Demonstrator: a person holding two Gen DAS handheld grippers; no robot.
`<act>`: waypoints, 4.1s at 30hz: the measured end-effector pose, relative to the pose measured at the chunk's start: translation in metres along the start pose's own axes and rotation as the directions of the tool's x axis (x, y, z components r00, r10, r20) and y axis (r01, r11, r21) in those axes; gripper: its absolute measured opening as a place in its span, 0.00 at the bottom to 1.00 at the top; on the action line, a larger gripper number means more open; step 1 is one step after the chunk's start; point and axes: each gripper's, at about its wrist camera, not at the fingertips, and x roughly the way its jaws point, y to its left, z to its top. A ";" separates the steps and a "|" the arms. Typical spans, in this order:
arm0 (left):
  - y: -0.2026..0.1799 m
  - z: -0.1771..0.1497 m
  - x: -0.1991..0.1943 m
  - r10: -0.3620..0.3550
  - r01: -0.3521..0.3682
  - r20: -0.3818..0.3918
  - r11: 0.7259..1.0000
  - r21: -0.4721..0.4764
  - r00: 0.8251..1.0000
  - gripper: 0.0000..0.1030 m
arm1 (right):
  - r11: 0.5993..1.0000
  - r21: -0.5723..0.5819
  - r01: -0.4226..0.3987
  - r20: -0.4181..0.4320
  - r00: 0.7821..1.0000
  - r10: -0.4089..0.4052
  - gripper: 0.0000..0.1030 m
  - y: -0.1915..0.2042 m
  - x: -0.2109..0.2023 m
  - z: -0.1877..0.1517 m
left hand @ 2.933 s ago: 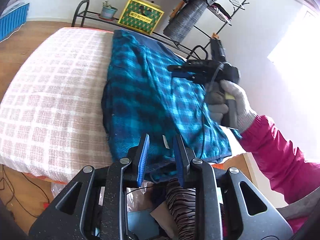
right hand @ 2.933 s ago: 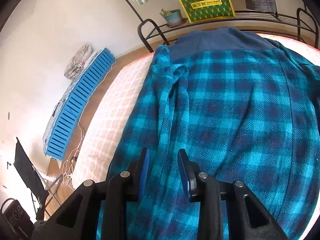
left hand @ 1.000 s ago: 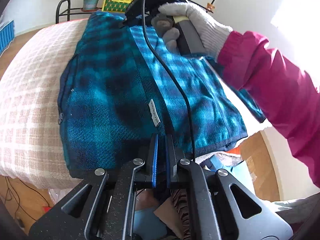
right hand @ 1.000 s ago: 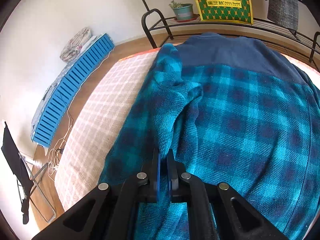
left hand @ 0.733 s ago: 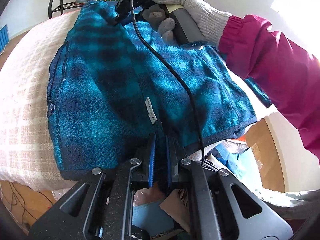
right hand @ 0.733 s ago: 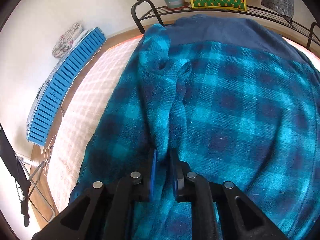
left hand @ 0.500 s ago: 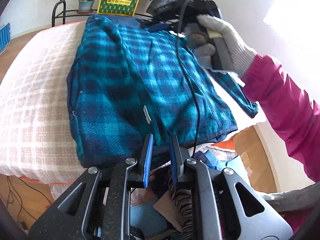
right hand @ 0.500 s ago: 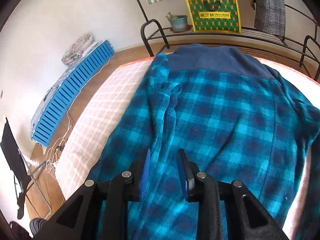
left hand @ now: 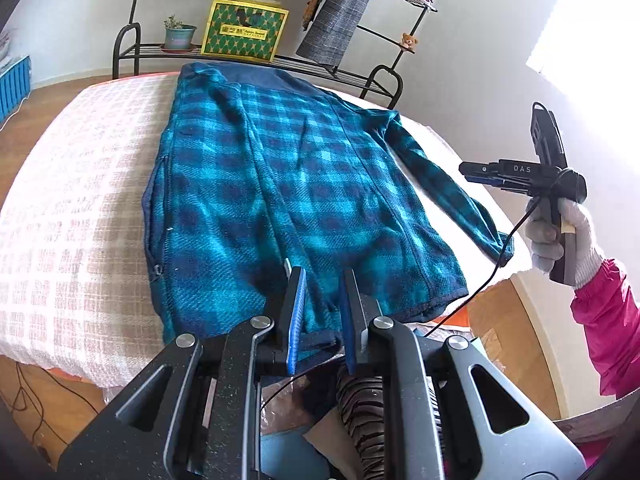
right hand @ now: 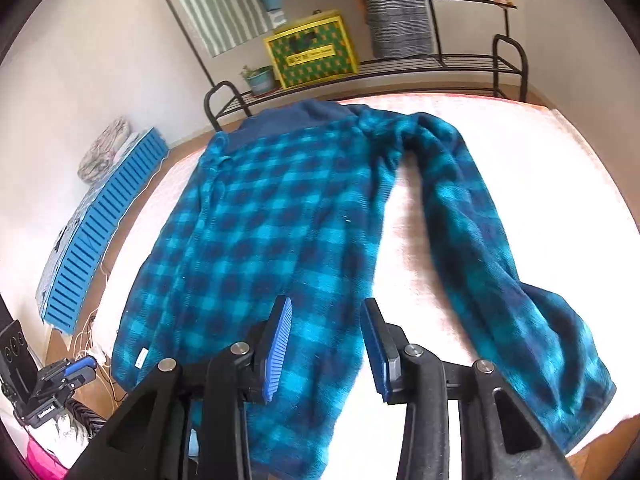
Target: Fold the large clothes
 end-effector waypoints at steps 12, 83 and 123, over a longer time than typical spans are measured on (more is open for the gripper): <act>-0.040 0.032 0.038 -0.059 0.061 -0.032 0.997 0.049 0.998 0.36 | 0.940 0.315 0.130 0.042 0.988 -0.151 0.50 -0.154 -0.060 -0.044; -0.029 0.045 0.147 -0.218 0.161 -0.224 0.956 -0.247 0.950 0.58 | 0.970 0.049 -0.237 0.013 0.971 0.237 0.38 -0.043 -0.005 -0.006; -0.055 0.027 0.146 -0.359 0.336 -0.257 0.933 -0.133 0.897 0.03 | 0.970 -0.026 0.240 0.063 0.969 -0.238 0.01 -0.017 0.122 0.233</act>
